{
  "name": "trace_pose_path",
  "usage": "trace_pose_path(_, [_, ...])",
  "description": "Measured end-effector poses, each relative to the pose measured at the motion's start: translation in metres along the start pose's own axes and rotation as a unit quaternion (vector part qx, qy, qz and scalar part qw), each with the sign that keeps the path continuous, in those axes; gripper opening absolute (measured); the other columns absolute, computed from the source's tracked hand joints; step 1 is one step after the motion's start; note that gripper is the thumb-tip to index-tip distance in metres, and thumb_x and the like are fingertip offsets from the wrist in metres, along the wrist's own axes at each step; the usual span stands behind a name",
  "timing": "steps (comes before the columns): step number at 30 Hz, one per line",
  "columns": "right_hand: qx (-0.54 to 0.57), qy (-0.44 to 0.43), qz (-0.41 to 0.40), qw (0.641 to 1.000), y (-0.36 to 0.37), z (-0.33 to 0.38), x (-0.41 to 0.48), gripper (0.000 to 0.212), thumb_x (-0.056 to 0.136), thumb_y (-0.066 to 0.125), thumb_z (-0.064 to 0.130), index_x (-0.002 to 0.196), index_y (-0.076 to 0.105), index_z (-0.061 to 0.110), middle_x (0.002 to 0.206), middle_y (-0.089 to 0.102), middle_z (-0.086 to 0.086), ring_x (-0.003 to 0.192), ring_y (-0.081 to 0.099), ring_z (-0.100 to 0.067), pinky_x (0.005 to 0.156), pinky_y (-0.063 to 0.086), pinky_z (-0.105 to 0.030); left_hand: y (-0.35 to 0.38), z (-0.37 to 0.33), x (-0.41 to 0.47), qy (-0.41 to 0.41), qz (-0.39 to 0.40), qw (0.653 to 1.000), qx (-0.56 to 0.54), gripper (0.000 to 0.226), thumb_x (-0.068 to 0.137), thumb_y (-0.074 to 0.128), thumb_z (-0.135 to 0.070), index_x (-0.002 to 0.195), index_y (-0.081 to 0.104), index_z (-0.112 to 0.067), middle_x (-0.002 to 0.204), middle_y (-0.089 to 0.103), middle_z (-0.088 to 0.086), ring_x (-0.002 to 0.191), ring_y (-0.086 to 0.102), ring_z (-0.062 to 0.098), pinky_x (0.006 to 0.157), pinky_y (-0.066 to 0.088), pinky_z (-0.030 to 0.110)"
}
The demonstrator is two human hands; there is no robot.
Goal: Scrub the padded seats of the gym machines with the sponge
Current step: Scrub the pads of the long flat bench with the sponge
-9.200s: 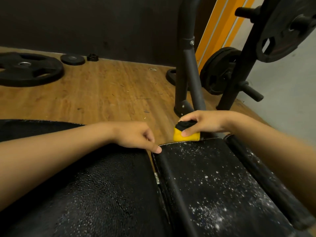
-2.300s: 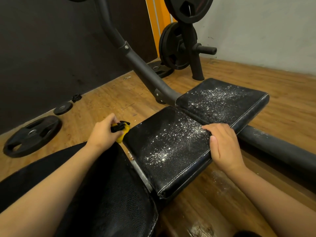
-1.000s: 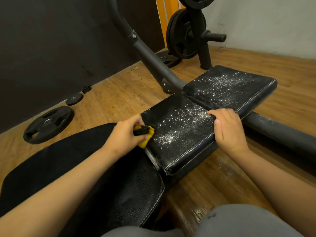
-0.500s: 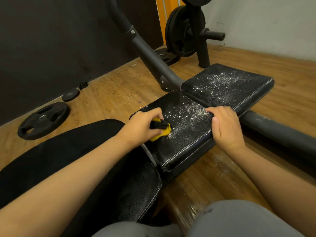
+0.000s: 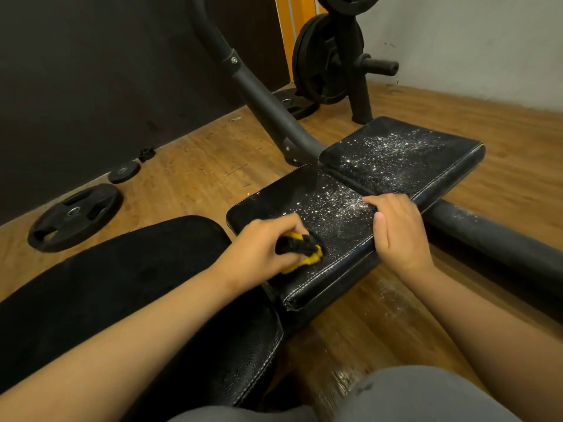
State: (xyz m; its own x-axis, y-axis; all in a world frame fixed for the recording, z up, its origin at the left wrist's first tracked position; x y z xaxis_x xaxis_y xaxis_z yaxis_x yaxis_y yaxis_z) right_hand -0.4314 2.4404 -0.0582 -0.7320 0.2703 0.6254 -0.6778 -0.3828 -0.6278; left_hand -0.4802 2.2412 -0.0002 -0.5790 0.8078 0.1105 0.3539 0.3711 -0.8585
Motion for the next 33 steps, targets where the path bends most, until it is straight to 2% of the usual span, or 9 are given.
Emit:
trace_pose_path(4, [0.001,-0.004,-0.002,1.000,-0.001,0.001,0.000,0.046,0.096,0.023,0.025,0.116,0.061,0.006,0.103,0.060,-0.008,0.097,0.047,-0.021,0.085,0.031,-0.030,-0.024,0.042,0.035,-0.061,-0.070,0.994,0.065,0.027,0.079,0.077,-0.018,0.100,0.060,-0.019,0.094,0.069,-0.002,0.093,0.064,0.018,0.078,0.048,0.034])
trace_pose_path(9, [0.007,-0.006,-0.011,1.000,-0.002,0.002,0.000,0.047,0.097,0.023,0.025,0.115,0.062,0.006,0.102,0.061,-0.008,0.097,0.045,-0.017,0.083,0.030,-0.027,-0.026,0.060,0.057,-0.106,-0.102,0.985,0.095,0.027,0.080,0.075,-0.020,0.099,0.055,-0.021,0.092,0.068,0.002,0.090,0.062,0.023,0.077,0.050,0.041])
trace_pose_path(16, [0.009,-0.004,-0.007,1.000,-0.001,0.002,0.000,0.046,0.097,0.023,0.026,0.115,0.061,0.007,0.104,0.061,-0.007,0.097,0.049,-0.020,0.085,0.032,-0.030,0.012,-0.015,0.005,0.028,-0.021,0.999,0.028,0.028,0.078,0.070,-0.034,0.100,0.053,-0.032,0.097,0.069,-0.007,0.094,0.065,0.011,0.081,0.052,0.040])
trace_pose_path(20, [0.010,-0.002,-0.006,1.000,-0.001,0.001,0.000,0.045,0.096,0.024,0.025,0.116,0.061,0.007,0.103,0.060,-0.006,0.098,0.048,-0.019,0.084,0.031,-0.028,0.009,-0.007,0.001,0.048,0.006,0.999,0.023,0.031,0.081,0.070,-0.028,0.104,0.051,-0.033,0.104,0.065,-0.005,0.100,0.062,0.010,0.086,0.049,0.034])
trace_pose_path(23, [0.014,-0.006,-0.009,1.000,0.000,0.000,0.000,0.046,0.097,0.024,0.026,0.115,0.061,0.007,0.103,0.061,-0.006,0.097,0.048,-0.018,0.083,0.030,-0.027,-0.018,0.035,0.026,-0.003,-0.060,0.996,0.070,0.030,0.081,0.069,-0.025,0.105,0.052,-0.030,0.102,0.066,0.001,0.098,0.063,0.019,0.084,0.047,0.033])
trace_pose_path(25, [0.019,-0.009,-0.014,1.000,0.000,0.000,0.000,0.048,0.099,0.022,0.029,0.114,0.062,0.008,0.102,0.061,-0.006,0.096,0.048,-0.018,0.083,0.031,-0.028,-0.038,0.072,0.047,-0.078,-0.091,0.989,0.087,0.028,0.083,0.071,-0.014,0.104,0.054,-0.021,0.101,0.066,0.001,0.096,0.063,0.020,0.081,0.047,0.032])
trace_pose_path(28, [0.025,-0.011,-0.019,0.999,-0.001,0.000,0.000,0.053,0.101,0.017,0.035,0.114,0.062,0.009,0.102,0.060,-0.004,0.096,0.050,-0.019,0.082,0.034,-0.030,-0.056,0.105,0.074,-0.172,-0.125,0.971,0.113,0.025,0.085,0.070,-0.011,0.101,0.051,-0.017,0.103,0.065,0.001,0.095,0.062,0.021,0.079,0.050,0.033])
trace_pose_path(31, [0.024,-0.011,-0.016,1.000,-0.001,0.000,0.000,0.048,0.099,0.021,0.029,0.114,0.062,0.010,0.102,0.060,-0.003,0.096,0.051,-0.019,0.083,0.035,-0.030,-0.052,0.098,0.088,-0.178,-0.127,0.969,0.116,0.025,0.084,0.070,-0.010,0.101,0.052,-0.013,0.106,0.063,0.003,0.097,0.059,0.021,0.079,0.044,0.030])
trace_pose_path(33, [0.023,-0.010,-0.017,1.000,-0.001,0.001,0.000,0.047,0.098,0.021,0.028,0.114,0.062,0.009,0.102,0.060,-0.003,0.095,0.051,-0.019,0.083,0.035,-0.030,-0.040,0.078,0.083,-0.134,-0.111,0.981,0.085,0.027,0.081,0.073,-0.012,0.101,0.055,-0.014,0.103,0.065,0.001,0.096,0.060,0.018,0.080,0.046,0.032])
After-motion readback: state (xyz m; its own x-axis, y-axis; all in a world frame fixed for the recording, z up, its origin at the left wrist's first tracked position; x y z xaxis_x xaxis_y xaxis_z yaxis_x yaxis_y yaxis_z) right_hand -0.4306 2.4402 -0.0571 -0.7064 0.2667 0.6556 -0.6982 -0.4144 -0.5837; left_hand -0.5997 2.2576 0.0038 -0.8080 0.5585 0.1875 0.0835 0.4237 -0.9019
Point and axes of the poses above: each hand's wrist, its own x-axis towards the middle knuckle, its own y-axis out of the palm, z = x × y, the point moved 8 cm from there along x, towards the middle knuckle
